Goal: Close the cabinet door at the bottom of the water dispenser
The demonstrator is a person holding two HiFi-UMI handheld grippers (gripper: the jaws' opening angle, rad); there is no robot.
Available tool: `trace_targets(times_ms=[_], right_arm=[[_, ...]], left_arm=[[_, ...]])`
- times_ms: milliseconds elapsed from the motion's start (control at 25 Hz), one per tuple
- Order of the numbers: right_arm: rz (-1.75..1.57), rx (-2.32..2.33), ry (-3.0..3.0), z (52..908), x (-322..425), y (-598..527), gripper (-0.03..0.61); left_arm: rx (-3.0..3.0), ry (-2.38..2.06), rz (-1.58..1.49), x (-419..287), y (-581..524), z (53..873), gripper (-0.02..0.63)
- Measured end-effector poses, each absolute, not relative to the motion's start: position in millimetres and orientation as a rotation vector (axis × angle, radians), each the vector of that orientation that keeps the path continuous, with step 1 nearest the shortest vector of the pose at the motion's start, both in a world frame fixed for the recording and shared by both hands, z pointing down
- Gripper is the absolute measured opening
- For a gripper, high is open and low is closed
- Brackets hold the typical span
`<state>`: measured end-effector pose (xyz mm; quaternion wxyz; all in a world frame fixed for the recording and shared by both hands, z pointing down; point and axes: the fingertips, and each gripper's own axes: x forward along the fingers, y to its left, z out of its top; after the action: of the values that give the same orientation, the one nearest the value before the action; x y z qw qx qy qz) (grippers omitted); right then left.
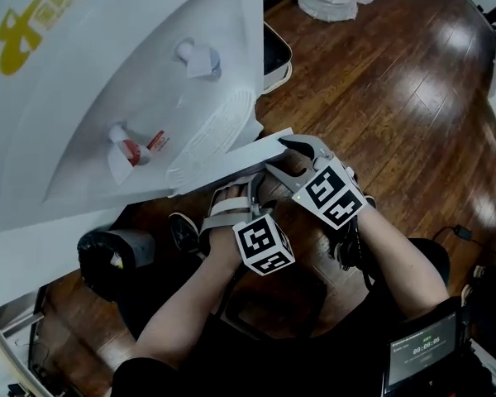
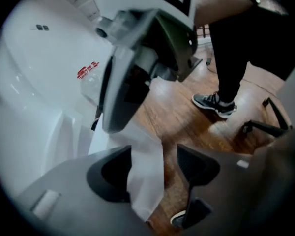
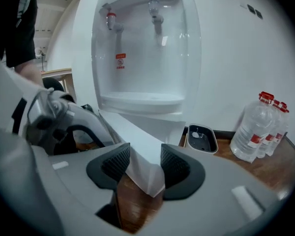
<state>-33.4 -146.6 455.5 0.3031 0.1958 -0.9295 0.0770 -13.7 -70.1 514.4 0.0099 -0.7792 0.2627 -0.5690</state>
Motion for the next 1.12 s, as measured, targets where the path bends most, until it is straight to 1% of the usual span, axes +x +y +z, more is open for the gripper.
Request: trace_targets(times_ms=[80,160,200,240,360,480,520,640,680,800,920,1000,1120], right_arm=[[0.207,0.519,-2.469,458.5,-37.9,-159.1,0.198],[0.197,0.502,-2.477,457.4,-43.1,-167.2,0.199],[0.186,0.491,-2.485,454.4,-44.9,-171.0,0.209],[0.172,0.483,-2.495,450.0,-45.2,-175.7,0.219],[0.144,0.492,-2.508,438.0,-34.4,-198.7,0.219],[0.134,0.492,-2.463,449.3,-15.6,-219.8,0.219],[0.168,0.482,-2.469,455.9,-11.5,-222.6,0.237],[0.356,0.428,-2.523,466.5,-5.0,-226.4,0.243],[0.381,0.387,-2.518,470.9,-2.5,-226.0,0.26],[0.359,0.258,-2.408,502.9,10.2,-219.1,0.284],[0.263,0.239,-2.252,556.7,16.6,-211.2,0.288],[0.263,0.254,-2.219,582.2,7.2,-205.0,0.288],[0.267,0.262,-2.24,598.1,-11.2,-200.1,0.293]], left_arm=[[-2.452,0.846,-1.815,-19.5,-79.7,533.2,0.374],[-2.521,0.911,-1.854,-27.1,-86.0,544.4,0.424],[-2.546,0.935,-1.871,-30.5,-88.1,547.3,0.439],[-2.557,0.946,-1.886,-33.2,-89.6,549.0,0.439],[-2.57,0.943,-1.911,-36.3,-90.5,550.4,0.442],[-2.616,0.954,-1.909,-34.7,-89.9,548.0,0.445],[-2.628,0.96,-1.908,-34.5,-89.5,546.6,0.445],[-2.645,0.958,-1.917,-34.0,-88.3,545.9,0.445],[-2.65,0.952,-1.923,-33.7,-88.6,546.9,0.445],[-2.676,0.939,-1.931,-32.6,-90.8,549.0,0.445],[-2.702,0.942,-1.926,-31.5,-89.7,547.5,0.445],[-2.719,0.961,-1.914,-29.6,-91.0,546.7,0.445],[-2.717,0.982,-1.893,-27.1,-94.9,545.7,0.445]])
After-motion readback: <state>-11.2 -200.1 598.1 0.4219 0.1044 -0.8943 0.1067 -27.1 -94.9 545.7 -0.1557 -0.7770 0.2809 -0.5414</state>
